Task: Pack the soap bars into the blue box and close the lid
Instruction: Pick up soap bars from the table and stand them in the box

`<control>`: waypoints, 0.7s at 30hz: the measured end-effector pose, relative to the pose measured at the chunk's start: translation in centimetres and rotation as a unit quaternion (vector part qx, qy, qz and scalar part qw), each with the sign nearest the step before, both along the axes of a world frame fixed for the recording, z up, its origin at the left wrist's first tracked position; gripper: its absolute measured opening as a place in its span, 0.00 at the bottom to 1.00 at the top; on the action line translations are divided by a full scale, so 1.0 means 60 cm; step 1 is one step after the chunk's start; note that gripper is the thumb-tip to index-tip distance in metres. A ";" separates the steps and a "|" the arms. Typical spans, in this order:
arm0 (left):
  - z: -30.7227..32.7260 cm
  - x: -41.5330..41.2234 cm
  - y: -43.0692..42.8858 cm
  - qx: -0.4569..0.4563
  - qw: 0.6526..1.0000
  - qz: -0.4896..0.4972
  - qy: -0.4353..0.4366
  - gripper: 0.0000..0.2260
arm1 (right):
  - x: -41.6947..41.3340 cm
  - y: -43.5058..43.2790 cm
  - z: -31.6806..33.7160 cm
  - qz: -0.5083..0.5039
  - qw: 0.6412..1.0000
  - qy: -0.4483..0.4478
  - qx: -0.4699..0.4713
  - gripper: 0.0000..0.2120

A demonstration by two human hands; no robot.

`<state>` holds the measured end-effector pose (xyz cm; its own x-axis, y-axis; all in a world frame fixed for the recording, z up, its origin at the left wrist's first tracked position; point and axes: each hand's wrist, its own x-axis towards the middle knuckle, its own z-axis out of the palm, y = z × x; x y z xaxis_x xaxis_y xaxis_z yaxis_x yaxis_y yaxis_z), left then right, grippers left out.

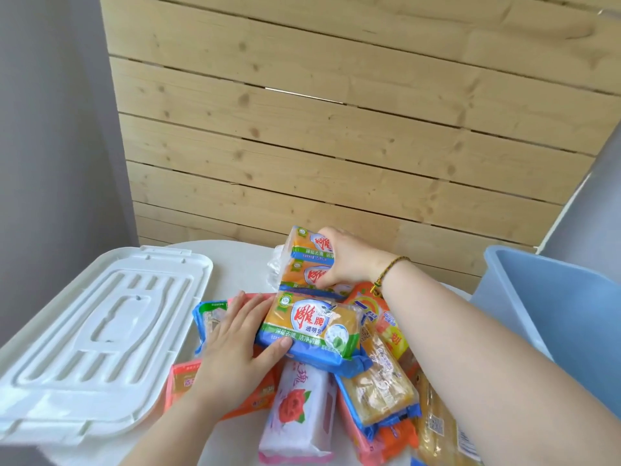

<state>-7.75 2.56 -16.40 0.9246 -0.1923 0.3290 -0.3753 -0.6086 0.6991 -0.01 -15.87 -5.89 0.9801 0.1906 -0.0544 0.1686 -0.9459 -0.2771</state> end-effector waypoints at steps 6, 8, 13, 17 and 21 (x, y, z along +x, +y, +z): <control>0.008 -0.004 0.002 -0.006 1.000 -0.012 0.015 0.36 | -0.038 -0.023 0.065 -0.003 0.994 -0.028 0.105 0.37; 0.015 -0.009 0.003 -0.012 0.999 -0.020 0.028 0.36 | -0.053 -0.041 0.097 -0.009 0.989 -0.046 0.137 0.38; 0.071 -0.013 -0.017 -0.016 0.999 0.034 0.009 0.27 | -0.104 -0.121 0.175 -0.026 0.984 -0.088 0.153 0.38; 0.153 -0.023 -0.099 -0.053 0.997 -0.033 -0.033 0.21 | -0.162 -0.208 0.211 -0.058 0.980 -0.115 0.148 0.35; 0.196 -0.045 -0.218 -0.078 0.987 -0.139 -0.013 0.21 | -0.223 -0.295 0.221 -0.104 0.977 -0.118 0.144 0.33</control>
<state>-10.44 -10.51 -4.64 0.8344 -0.3819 0.3974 -0.5313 -0.3652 0.7644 -13.40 -33.57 7.36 0.9780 -0.0399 0.2046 0.0724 -0.8554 -0.5129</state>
